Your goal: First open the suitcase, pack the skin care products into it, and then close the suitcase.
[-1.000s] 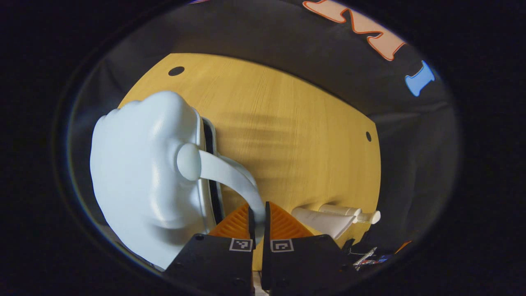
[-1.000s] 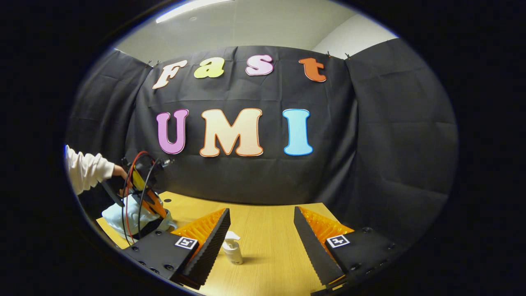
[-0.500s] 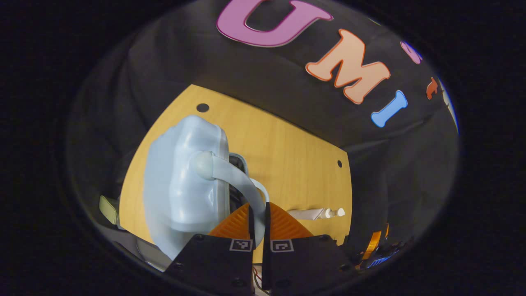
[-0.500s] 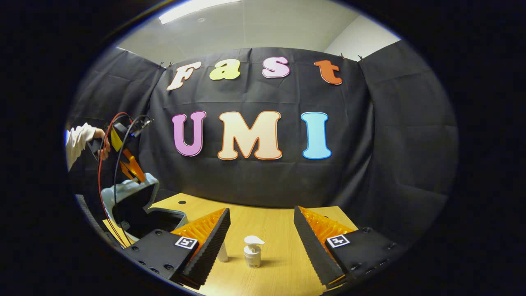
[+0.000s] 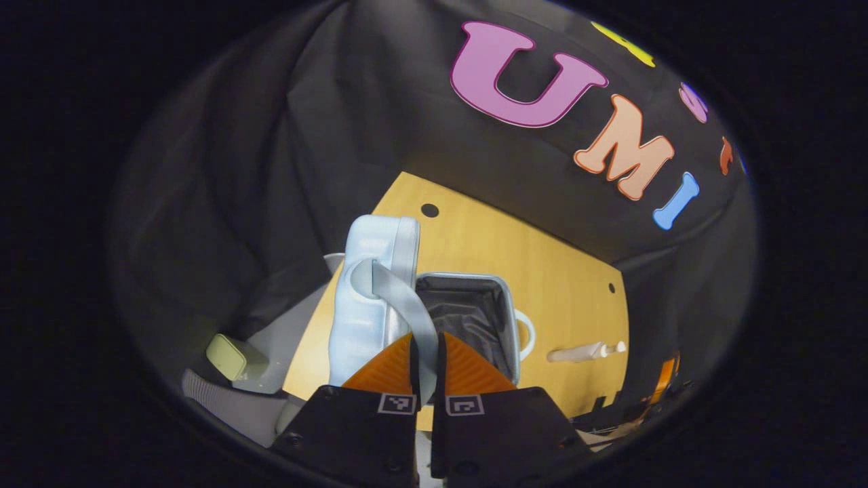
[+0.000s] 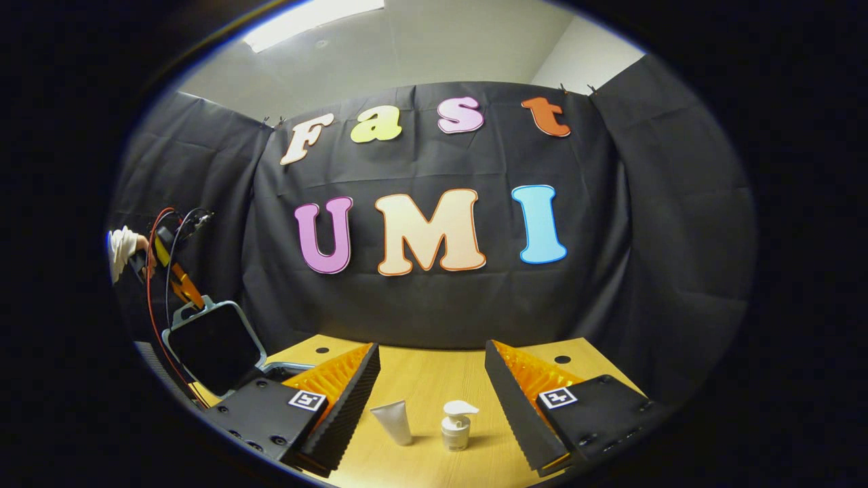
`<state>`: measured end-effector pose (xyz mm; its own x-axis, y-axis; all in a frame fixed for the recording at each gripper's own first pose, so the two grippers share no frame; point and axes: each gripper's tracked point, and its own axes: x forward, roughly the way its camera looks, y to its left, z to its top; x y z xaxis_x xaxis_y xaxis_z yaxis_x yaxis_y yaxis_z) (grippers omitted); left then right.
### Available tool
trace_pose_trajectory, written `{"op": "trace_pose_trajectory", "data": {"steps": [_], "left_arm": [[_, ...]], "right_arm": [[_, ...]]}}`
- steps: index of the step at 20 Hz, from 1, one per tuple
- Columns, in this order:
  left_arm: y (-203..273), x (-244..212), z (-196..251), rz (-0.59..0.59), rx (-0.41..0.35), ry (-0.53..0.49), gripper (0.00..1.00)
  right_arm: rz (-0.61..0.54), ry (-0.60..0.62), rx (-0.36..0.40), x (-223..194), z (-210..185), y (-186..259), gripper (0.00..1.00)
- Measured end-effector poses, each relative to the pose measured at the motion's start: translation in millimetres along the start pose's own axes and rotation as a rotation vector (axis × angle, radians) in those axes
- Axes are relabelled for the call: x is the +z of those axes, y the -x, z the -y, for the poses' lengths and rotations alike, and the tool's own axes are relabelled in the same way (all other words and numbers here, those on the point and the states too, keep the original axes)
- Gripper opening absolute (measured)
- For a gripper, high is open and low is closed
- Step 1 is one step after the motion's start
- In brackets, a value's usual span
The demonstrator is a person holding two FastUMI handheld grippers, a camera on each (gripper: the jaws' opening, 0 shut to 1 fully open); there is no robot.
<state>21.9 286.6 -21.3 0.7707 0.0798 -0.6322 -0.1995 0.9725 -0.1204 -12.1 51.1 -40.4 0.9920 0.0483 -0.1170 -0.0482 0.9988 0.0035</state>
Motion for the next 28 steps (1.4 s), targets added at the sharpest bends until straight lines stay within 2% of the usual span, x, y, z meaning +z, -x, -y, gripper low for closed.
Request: {"op": "trace_pose_trajectory", "data": {"steps": [1, 2, 6, 10, 13, 16, 21, 24, 25, 26, 28], "left_arm": [[-1.9, 0.3, -11.6, 0.007, 0.018, -0.018, 0.05], [-2.3, -1.6, -19.8, 0.007, 0.034, -0.026, 0.01], [-12.4, -4.3, -76.4, 0.013, 0.139, -0.066, 0.02], [-34.2, -23.5, -139.3, 0.005, 0.233, -0.074, 0.01], [-62.2, -53.8, -169.3, 0.001, 0.208, -0.021, 0.01], [-96.6, -81.4, -188.1, 0.028, 0.135, 0.065, 0.01], [-134.3, -125.5, -213.4, -0.007, 0.112, 0.129, 0.01], [-139.7, -127.3, -223.0, 0.002, 0.119, 0.147, 0.01], [-136.8, -131.6, -227.4, -0.015, 0.143, 0.134, 0.03], [-130.0, -131.6, -234.1, -0.019, 0.194, 0.105, 0.09], [-113.0, -118.2, -237.9, 0.042, 0.27, 0.02, 0.16]], "right_arm": [[-0.006, -0.004, -0.002, -1.1, -2.1, -1.2, 0.98], [-0.008, -0.006, -0.002, -1.9, -4.3, -2.6, 0.98], [-0.001, 0.015, -0.024, 0.8, -7.9, -1.4, 0.97], [0.009, -0.028, -0.018, 7.1, -18.8, 2.1, 0.98], [0.015, -0.025, -0.028, 12.8, -20.3, 1.9, 0.97], [-0.001, -0.011, -0.041, 10.7, -18.6, 2.4, 0.98], [-0.025, -0.002, -0.076, 4.5, -13.1, 3.8, 0.98], [-0.038, 0.021, -0.091, 0.6, -8.8, 3.5, 0.98], [-0.04, 0.017, -0.094, 0.0, -7.0, 3.9, 0.98], [-0.043, 0.009, -0.098, -2.4, -5.0, 3.7, 0.98], [-0.056, -0.003, -0.11, -8.8, 1.9, 3.4, 0.98]]}}
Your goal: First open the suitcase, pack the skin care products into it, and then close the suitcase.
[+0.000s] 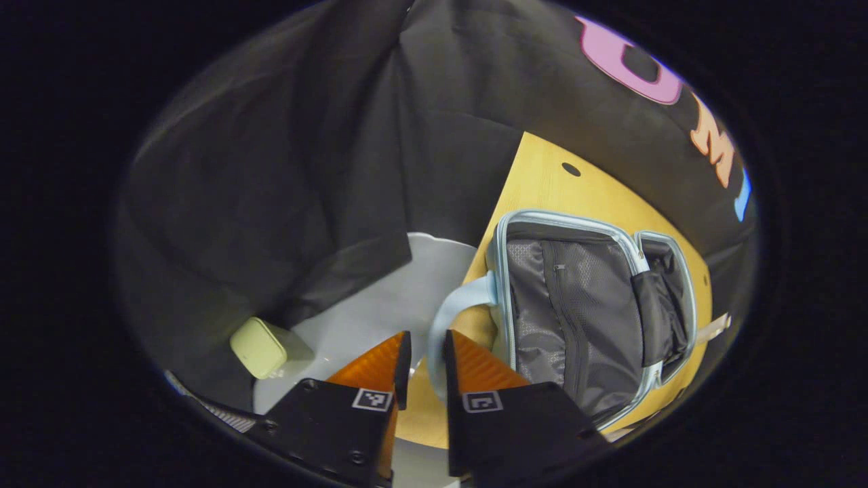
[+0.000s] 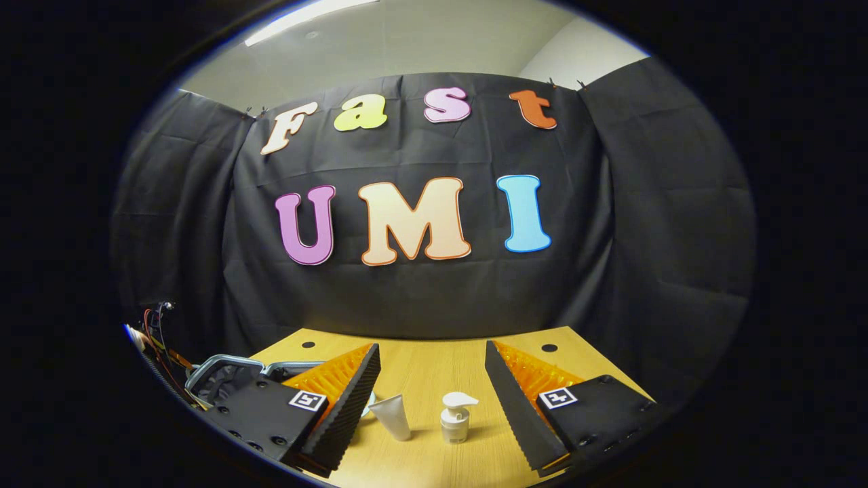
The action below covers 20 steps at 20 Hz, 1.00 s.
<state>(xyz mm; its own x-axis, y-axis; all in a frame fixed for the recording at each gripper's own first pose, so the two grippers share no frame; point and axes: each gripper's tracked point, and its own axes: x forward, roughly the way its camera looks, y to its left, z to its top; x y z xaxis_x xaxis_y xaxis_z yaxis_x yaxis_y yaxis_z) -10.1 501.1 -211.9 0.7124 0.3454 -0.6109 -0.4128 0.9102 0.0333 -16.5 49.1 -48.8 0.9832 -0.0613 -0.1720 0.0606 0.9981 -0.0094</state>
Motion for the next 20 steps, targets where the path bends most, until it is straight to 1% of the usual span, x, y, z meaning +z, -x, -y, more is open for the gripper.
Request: {"op": "trace_pose_trajectory", "data": {"steps": [2, 4, 5, 6, 7, 9, 10, 11, 13, 15, 17, 18, 19, 20], "left_arm": [[26.5, 21.3, 11.1, 0.082, 0.038, -0.081, 0.54], [56.7, 42.0, 39.4, 0.169, 0.026, -0.139, 0.91], [70.3, 51.9, 59.0, 0.216, 0.007, -0.159, 0.89], [88.6, 65.1, 79.5, 0.283, -0.005, -0.17, 0.94], [106.5, 76.2, 101.1, 0.34, -0.026, -0.176, 0.93], [139.5, 100.2, 165.2, 0.466, -0.099, -0.181, 0.94], [152.7, 104.2, 202.4, 0.521, -0.153, -0.185, 0.94], [163.2, 103.0, 239.9, 0.548, -0.219, -0.191, 0.95], [186.2, 95.9, 326.2, 0.589, -0.364, -0.224, 0.95], [203.2, 83.2, 403.6, 0.627, -0.488, -0.283, 0.95], [211.3, 71.4, 466.3, 0.661, -0.604, -0.325, 0.95], [212.8, 58.0, 497.7, 0.649, -0.665, -0.348, 0.95], [214.3, 42.2, 524.1, 0.635, -0.709, -0.369, 0.95], [212.1, 30.7, 545.3, 0.624, -0.741, -0.391, 0.95]], "right_arm": [[-0.014, 0.0, -0.012, -7.0, 6.9, -2.5, 0.98], [-0.028, 0.003, -0.015, -13.5, 12.5, -6.4, 0.98], [-0.032, 0.004, -0.015, -14.4, 14.2, -9.3, 0.98], [-0.033, 0.003, -0.011, -15.3, 15.0, -11.1, 0.98], [-0.034, 0.002, -0.009, -15.6, 15.5, -13.9, 0.98], [-0.037, 0.004, -0.005, -18.3, 18.6, -16.9, 0.98], [-0.04, 0.008, -0.003, -19.9, 20.2, -16.7, 0.98], [-0.045, 0.014, -0.002, -21.5, 22.0, -17.6, 0.99], [-0.057, 0.019, -0.002, -24.7, 27.8, -18.4, 0.98], [-0.064, 0.013, -0.003, -27.0, 33.7, -16.9, 0.98], [-0.071, 0.013, -0.009, -30.0, 39.4, -15.5, 0.98], [-0.075, 0.014, -0.007, -31.8, 41.5, -15.5, 0.99], [-0.08, 0.015, 0.001, -33.5, 41.8, -17.3, 0.98], [-0.086, 0.019, 0.009, -36.5, 42.0, -20.4, 0.99]]}}
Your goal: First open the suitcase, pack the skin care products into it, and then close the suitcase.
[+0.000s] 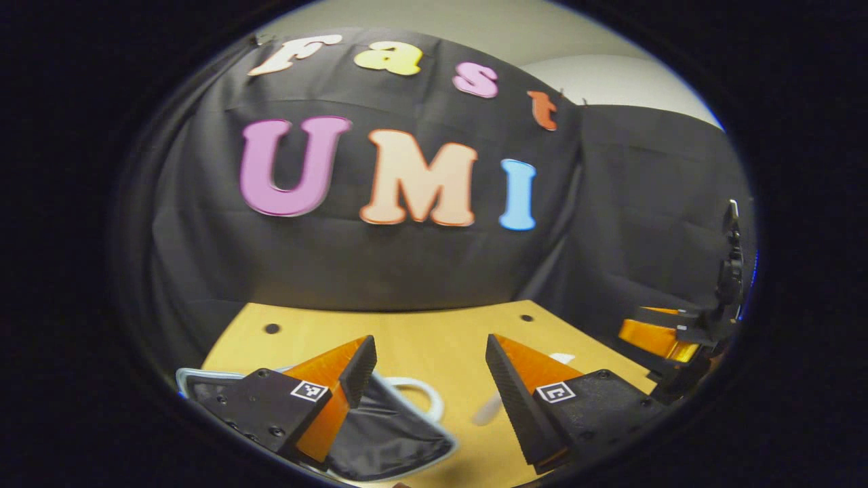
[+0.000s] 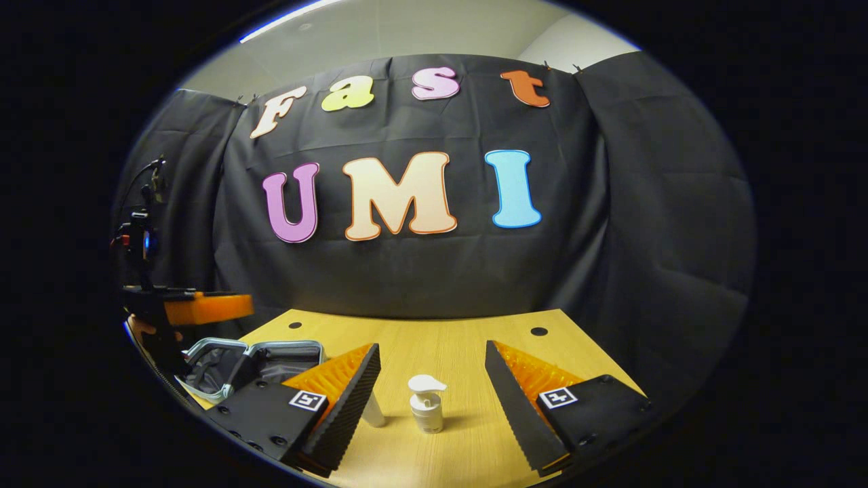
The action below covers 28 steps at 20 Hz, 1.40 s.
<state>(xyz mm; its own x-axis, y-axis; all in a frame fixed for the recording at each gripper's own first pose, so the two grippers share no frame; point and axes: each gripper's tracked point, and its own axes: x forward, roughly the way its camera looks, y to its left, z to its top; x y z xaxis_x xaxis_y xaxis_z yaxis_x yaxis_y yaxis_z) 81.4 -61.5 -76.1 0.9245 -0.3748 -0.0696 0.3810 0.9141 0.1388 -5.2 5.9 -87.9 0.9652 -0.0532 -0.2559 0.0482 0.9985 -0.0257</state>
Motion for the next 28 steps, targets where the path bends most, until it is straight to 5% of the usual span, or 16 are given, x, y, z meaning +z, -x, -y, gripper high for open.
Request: {"op": "trace_pose_trajectory", "data": {"steps": [6, 11, 16, 21, 22, 23, 25, 28], "left_arm": [[-60.7, -61.8, 76.3, -0.062, -0.123, 0.04, 0.95], [-96.3, -120.4, 71.8, -0.114, -0.001, 0.087, 0.95], [-115.6, -175.4, 73.2, -0.196, 0.043, 0.12, 0.92], [-128.3, -196.1, 66.1, -0.224, 0.061, 0.106, 0.61], [-128.9, -200.0, 65.1, -0.23, 0.065, 0.101, 0.39], [-131.8, -200.0, 64.7, -0.232, 0.066, 0.091, 0.46], [-132.9, -196.1, 63.8, -0.221, 0.07, 0.071, 0.31], [-127.9, -184.3, 66.5, -0.233, 0.056, 0.108, 0.29]], "right_arm": [[-0.037, 0.001, 0.042, -26.3, 2.2, -26.8, 0.98], [-0.086, 0.005, 0.043, -57.2, 19.8, -40.7, 0.98], [-0.132, 0.018, 0.071, -90.4, 20.6, -52.9, 0.98], [-0.162, 0.071, 0.121, -116.3, 13.5, -66.2, 0.98], [-0.172, 0.077, 0.128, -122.7, 12.6, -68.8, 0.96], [-0.182, 0.078, 0.136, -128.8, 11.5, -71.8, 0.96], [-0.199, 0.073, 0.155, -139.4, 7.7, -76.2, 0.98], [-0.239, 0.093, 0.181, -164.0, 0.4, -84.7, 0.96]]}}
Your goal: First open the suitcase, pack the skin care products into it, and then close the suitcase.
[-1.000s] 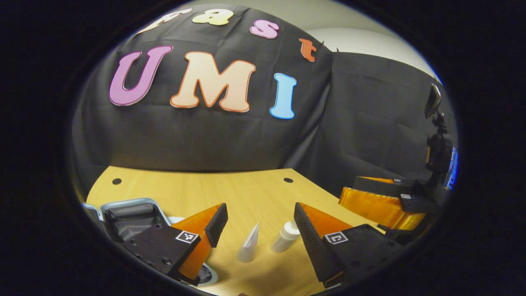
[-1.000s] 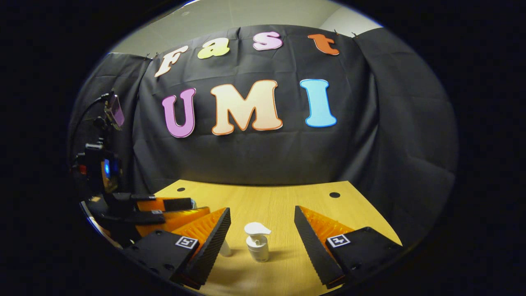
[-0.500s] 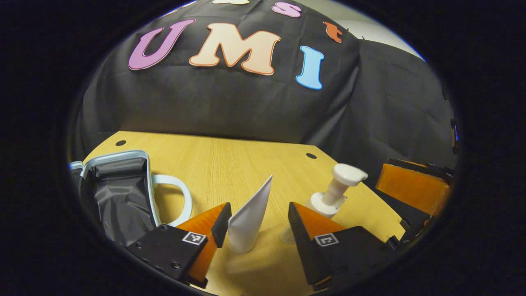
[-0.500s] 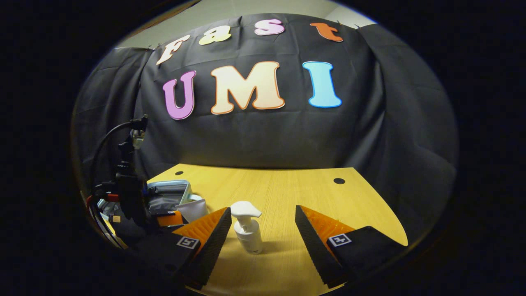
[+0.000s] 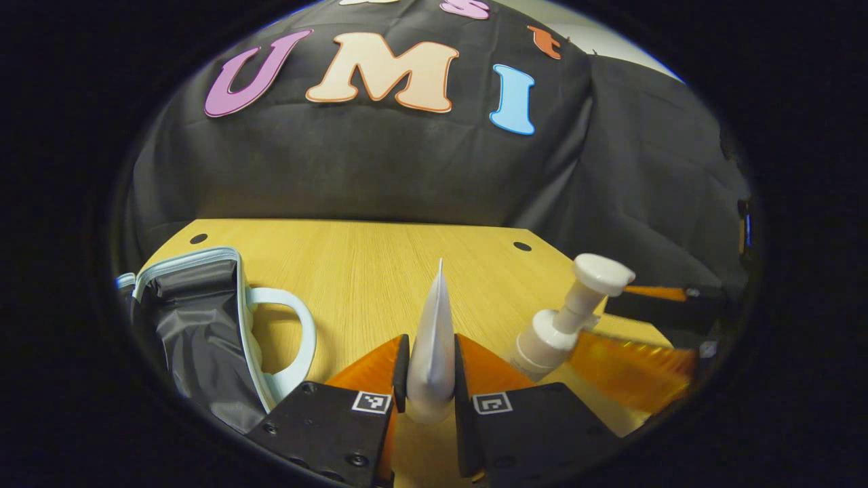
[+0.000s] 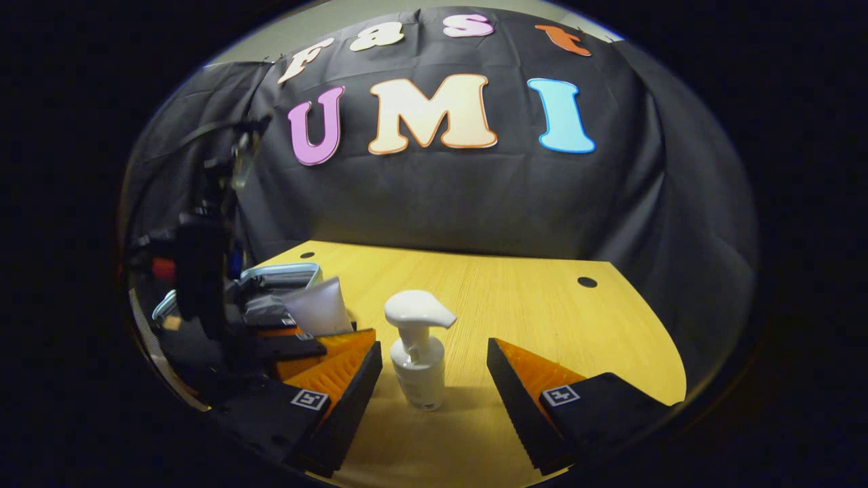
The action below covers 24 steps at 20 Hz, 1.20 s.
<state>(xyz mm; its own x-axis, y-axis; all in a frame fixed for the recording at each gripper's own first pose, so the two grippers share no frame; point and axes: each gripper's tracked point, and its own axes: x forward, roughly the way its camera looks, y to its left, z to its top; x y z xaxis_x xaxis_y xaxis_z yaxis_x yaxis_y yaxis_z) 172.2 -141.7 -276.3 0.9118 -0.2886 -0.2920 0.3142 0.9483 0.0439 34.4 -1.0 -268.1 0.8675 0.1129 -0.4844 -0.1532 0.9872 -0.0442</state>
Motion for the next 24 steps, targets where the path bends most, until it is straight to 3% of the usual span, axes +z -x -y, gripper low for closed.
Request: {"op": "trace_pose_trajectory", "data": {"steps": [3, 7, 11, 14, 17, 20, 24], "left_arm": [[14.7, 21.9, 3.0, 0.013, -0.006, 0.028, 0.29], [40.3, 33.4, -15.8, 0.004, 0.04, 0.027, 0.29], [66.2, 34.9, -36.0, -0.03, 0.082, 0.112, 0.29], [85.0, 39.8, -63.7, -0.05, 0.127, 0.155, 0.31], [110.7, 39.6, -106.3, -0.102, 0.192, 0.211, 0.29], [127.7, 36.0, -161.4, -0.181, 0.281, 0.202, 0.29], [127.0, 0.1, -203.8, -0.347, 0.321, 0.281, 0.29]], "right_arm": [[-0.025, 0.004, 0.031, -13.3, -8.1, -13.0, 0.98], [-0.042, -0.029, 0.049, -27.7, -11.4, -34.1, 0.98], [-0.086, -0.04, 0.061, -47.3, -10.5, -51.2, 0.95], [-0.08, -0.064, 0.057, -42.0, -11.1, -56.0, 0.63], [-0.09, -0.057, 0.104, -29.1, -31.3, -43.7, 0.62], [-0.092, -0.067, 0.142, -7.8, -58.1, -32.9, 0.62], [-0.09, -0.126, 0.187, 20.9, -102.3, -22.5, 0.62]]}}
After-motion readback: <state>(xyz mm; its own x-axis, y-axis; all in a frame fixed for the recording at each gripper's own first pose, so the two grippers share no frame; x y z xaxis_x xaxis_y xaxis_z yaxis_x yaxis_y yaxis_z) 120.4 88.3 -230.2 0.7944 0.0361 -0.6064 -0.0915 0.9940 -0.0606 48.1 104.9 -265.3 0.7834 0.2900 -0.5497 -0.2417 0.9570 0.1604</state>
